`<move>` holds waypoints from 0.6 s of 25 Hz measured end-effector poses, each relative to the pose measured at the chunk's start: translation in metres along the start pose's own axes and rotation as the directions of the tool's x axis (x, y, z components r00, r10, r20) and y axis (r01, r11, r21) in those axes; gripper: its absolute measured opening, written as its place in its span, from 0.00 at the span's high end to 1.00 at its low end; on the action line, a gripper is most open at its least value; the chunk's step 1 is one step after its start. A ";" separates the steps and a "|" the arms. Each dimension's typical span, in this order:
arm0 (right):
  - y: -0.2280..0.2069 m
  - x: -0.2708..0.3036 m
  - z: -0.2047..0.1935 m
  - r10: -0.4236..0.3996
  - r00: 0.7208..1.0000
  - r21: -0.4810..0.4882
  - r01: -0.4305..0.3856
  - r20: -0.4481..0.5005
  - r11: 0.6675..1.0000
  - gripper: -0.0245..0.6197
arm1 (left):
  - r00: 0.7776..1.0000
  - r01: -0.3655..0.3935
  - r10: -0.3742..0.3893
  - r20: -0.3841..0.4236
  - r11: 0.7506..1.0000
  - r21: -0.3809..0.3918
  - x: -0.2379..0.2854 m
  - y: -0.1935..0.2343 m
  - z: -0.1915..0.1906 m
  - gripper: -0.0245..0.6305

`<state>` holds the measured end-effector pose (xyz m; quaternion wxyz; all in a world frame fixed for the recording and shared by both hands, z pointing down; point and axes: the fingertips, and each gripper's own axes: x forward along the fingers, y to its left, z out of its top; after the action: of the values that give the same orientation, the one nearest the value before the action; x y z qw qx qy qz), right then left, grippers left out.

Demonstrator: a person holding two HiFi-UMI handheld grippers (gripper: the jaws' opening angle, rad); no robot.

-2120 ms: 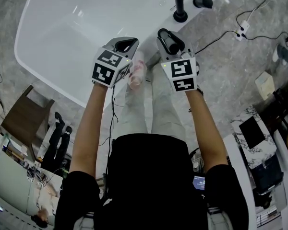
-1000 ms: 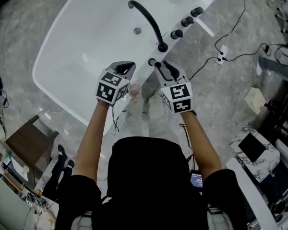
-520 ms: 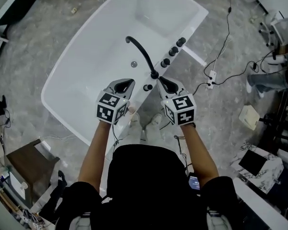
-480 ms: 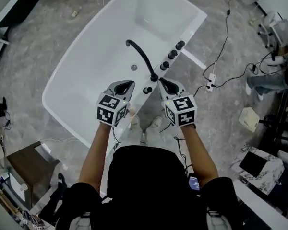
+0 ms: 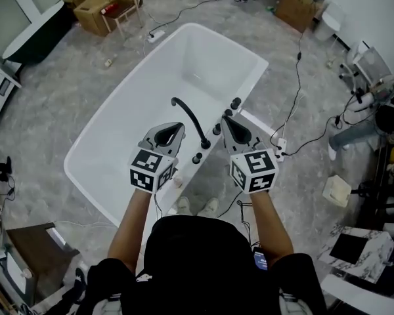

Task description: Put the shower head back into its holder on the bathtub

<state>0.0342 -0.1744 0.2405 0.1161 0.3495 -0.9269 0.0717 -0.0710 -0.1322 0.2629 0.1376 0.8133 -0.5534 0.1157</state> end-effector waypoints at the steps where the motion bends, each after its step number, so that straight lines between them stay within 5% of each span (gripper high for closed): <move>1: 0.000 -0.004 0.010 -0.003 1.000 -0.003 0.003 0.022 1.000 0.93 | 1.000 -0.006 0.006 0.018 1.000 0.021 -0.003 -0.001 0.009 0.94; 10: 0.001 -0.035 0.069 -0.029 0.987 -0.025 0.034 0.156 0.999 0.93 | 0.984 -0.043 0.022 0.177 0.992 0.116 -0.035 -0.019 0.085 0.94; 15: -0.004 -0.050 0.076 -0.049 0.982 -0.038 0.057 0.181 0.998 0.93 | 0.973 -0.014 -0.001 0.231 0.998 0.066 -0.045 -0.033 0.105 0.94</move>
<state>0.0605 -0.1619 0.1540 0.0413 0.3766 -0.9253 0.0169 -0.0523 -0.1187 0.1467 0.0448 0.8236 -0.5641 0.0393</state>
